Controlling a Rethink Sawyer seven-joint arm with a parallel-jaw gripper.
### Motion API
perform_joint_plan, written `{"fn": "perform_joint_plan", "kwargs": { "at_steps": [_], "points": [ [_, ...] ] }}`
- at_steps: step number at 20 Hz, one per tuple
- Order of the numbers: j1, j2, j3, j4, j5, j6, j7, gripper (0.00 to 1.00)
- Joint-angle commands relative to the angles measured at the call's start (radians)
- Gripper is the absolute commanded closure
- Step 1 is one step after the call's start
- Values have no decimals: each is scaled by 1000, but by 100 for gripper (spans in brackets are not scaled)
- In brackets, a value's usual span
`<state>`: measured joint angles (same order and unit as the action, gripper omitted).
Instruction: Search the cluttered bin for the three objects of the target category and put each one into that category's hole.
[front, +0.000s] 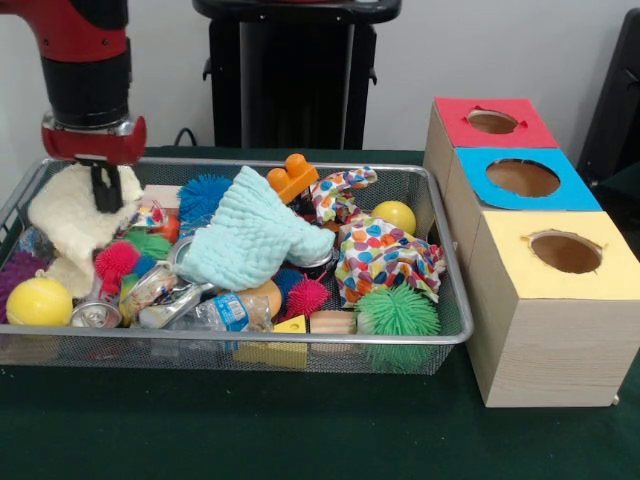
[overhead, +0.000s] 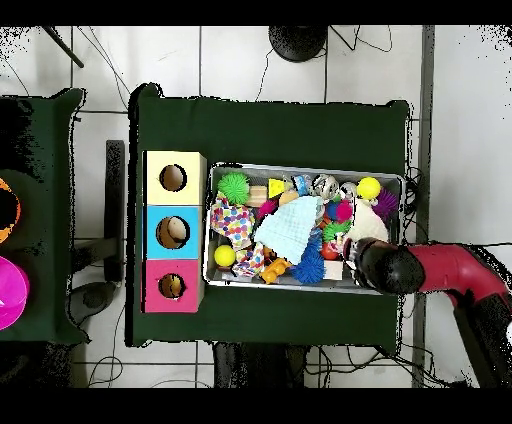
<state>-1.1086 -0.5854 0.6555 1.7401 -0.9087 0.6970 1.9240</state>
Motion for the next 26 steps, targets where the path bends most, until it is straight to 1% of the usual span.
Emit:
{"fn": "perform_joint_plan", "kwargs": {
  "at_steps": [1, 5, 8, 11, 15, 16, 17, 21, 22, 23, 26],
  "points": [
    [-85, 20, -49, -22, -16, 61, -274, 100],
    [-101, -11, -53, 8, 2, 74, -229, 100],
    [-103, -18, -63, 41, 2, 37, -188, 100],
    [-84, -9, -78, 52, -3, 15, -144, 100],
    [-59, -16, -78, 73, -15, -34, -90, 100],
    [-63, -13, -73, 79, -13, -39, -95, 100],
    [-68, -7, -70, 87, 0, -40, -98, 0],
    [-56, -10, -78, 91, -7, -43, -93, 0],
    [-50, -14, -84, 94, -12, -52, -81, 0],
    [-29, -29, -105, 95, -20, -50, -52, 0],
    [-21, -23, -115, 99, -19, -86, -32, 0]
  ]
}}
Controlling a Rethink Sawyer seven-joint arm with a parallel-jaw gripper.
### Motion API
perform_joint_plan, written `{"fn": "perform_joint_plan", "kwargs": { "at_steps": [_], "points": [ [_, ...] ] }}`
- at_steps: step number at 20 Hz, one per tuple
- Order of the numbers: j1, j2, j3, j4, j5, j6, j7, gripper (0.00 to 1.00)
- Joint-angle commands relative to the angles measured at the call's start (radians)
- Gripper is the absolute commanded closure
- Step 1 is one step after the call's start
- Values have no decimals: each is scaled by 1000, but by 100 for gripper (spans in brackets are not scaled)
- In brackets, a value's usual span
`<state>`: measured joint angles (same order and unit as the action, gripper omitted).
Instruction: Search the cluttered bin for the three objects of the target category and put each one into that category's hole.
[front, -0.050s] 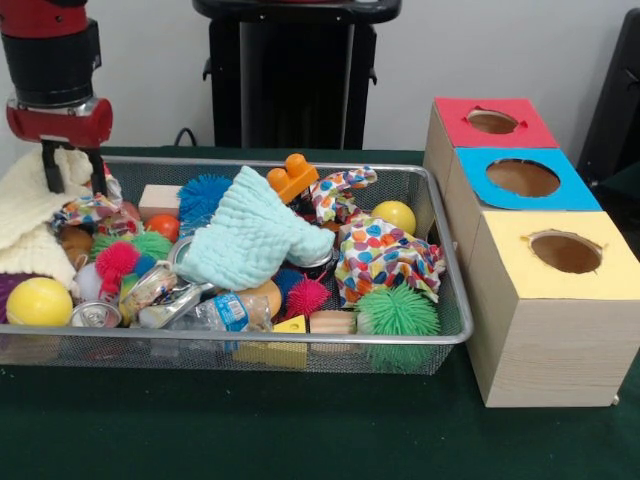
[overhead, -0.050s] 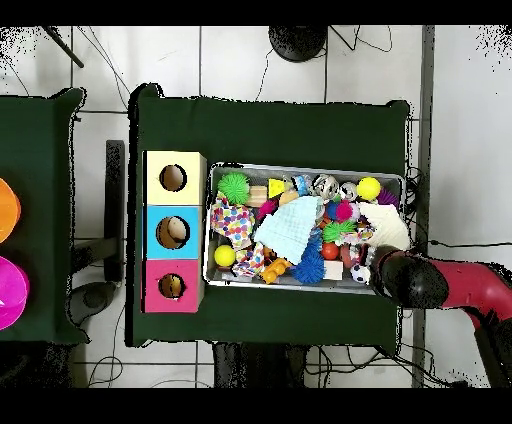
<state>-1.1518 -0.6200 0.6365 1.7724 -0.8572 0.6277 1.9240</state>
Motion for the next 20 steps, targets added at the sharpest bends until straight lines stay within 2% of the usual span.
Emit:
{"fn": "perform_joint_plan", "kwargs": {
  "at_steps": [1, 8, 15, 20],
  "points": [
    [25, 19, -99, 62, -68, -20, -31, 0],
    [19, 78, -106, 29, -67, -67, -59, 0],
    [80, 129, -160, -37, -134, -87, -73, 0],
    [105, 175, -187, -78, -169, -140, -57, 0]
  ]
}}
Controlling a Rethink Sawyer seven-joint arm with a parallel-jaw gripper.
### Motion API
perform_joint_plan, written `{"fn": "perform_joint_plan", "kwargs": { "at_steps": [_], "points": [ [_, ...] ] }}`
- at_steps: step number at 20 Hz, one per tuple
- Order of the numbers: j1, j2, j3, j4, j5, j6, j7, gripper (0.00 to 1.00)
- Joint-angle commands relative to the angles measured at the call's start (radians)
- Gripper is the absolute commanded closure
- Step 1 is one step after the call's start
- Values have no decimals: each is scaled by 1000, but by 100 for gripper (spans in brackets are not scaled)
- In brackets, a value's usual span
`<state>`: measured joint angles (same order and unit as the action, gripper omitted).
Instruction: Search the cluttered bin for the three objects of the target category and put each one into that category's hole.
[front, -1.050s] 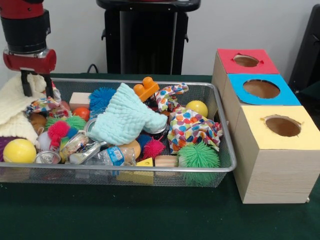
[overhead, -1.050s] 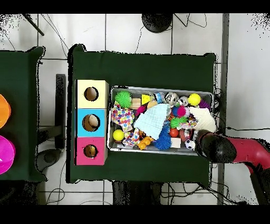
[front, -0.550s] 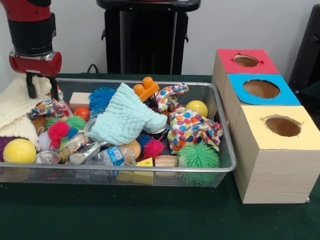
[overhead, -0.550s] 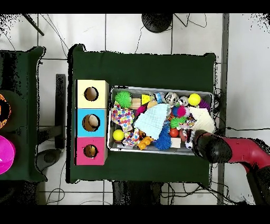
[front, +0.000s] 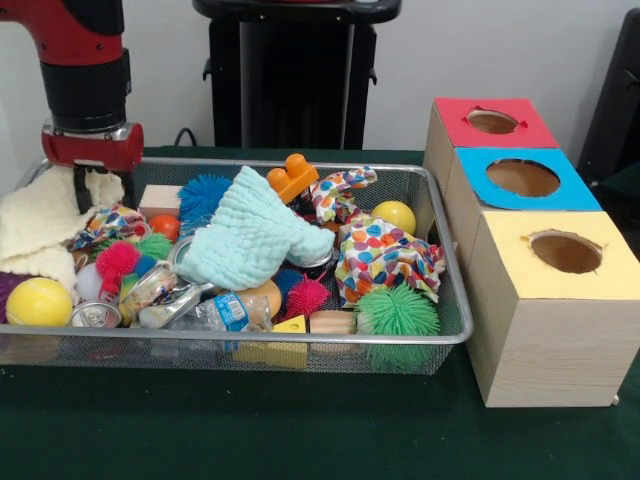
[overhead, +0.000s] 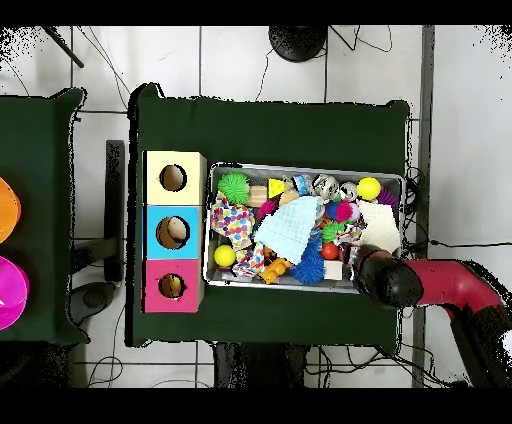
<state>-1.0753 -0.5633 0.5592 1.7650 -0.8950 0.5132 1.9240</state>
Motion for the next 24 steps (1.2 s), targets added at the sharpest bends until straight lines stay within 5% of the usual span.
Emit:
{"fn": "perform_joint_plan", "kwargs": {
  "at_steps": [1, 8, 9, 17, 24],
  "points": [
    [33, 129, -117, -77, -138, -43, -47, 0],
    [33, 156, -126, -78, -143, -98, -57, 0],
    [34, 156, -129, -78, -138, -94, -59, 100],
    [67, 89, -150, -39, -82, -61, -17, 100],
    [55, -134, -93, 147, 143, 79, -10, 100]
  ]
}}
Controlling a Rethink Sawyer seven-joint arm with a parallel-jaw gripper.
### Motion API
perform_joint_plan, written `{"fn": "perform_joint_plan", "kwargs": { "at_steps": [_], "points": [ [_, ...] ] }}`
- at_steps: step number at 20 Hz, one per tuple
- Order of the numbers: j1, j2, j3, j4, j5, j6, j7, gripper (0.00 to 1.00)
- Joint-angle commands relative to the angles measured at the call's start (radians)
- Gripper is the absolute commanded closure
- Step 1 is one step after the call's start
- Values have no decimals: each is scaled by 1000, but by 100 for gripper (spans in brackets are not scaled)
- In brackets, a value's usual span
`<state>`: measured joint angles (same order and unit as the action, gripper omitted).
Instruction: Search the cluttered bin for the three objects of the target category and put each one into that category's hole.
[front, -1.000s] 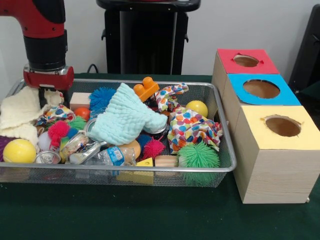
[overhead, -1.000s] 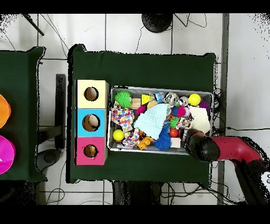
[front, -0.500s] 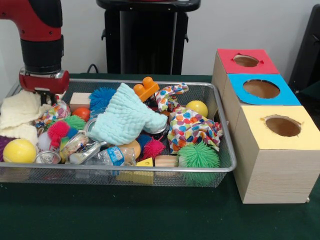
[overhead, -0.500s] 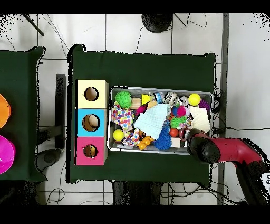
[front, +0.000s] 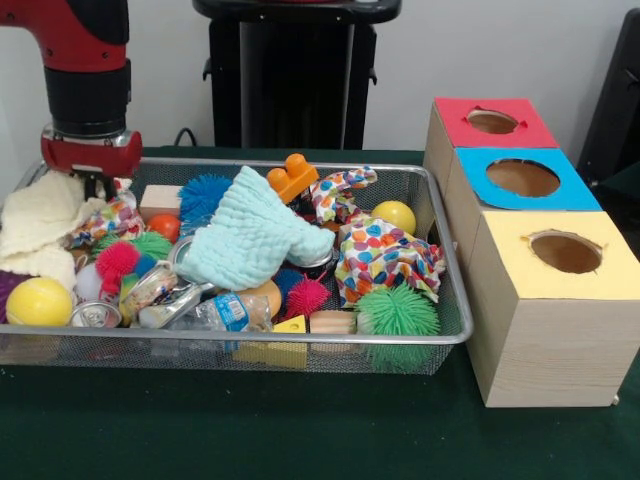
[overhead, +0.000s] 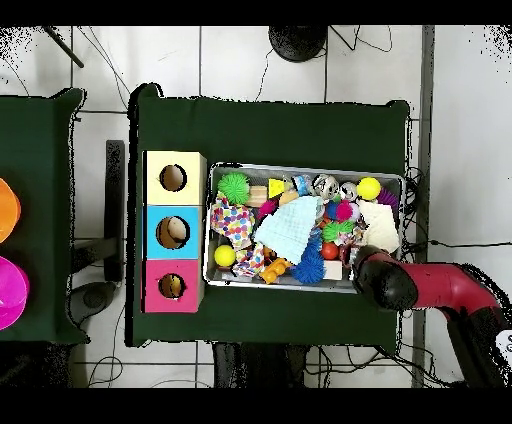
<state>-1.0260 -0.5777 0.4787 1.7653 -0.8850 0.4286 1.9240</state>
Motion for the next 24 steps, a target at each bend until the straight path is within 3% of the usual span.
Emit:
{"fn": "perform_joint_plan", "kwargs": {
  "at_steps": [1, 7, 10, 13, 19, 24],
  "points": [
    [2, -147, 0, 178, 175, 174, 4, 100],
    [39, -225, 8, 278, 329, 191, 74, 100],
    [102, -225, -25, 284, 346, 162, 112, 100],
    [170, -190, -74, 272, 333, 88, 164, 100],
    [241, -53, -124, 226, 308, -106, 198, 100],
    [306, 8, -169, 207, 339, -187, 234, 100]
  ]
}}
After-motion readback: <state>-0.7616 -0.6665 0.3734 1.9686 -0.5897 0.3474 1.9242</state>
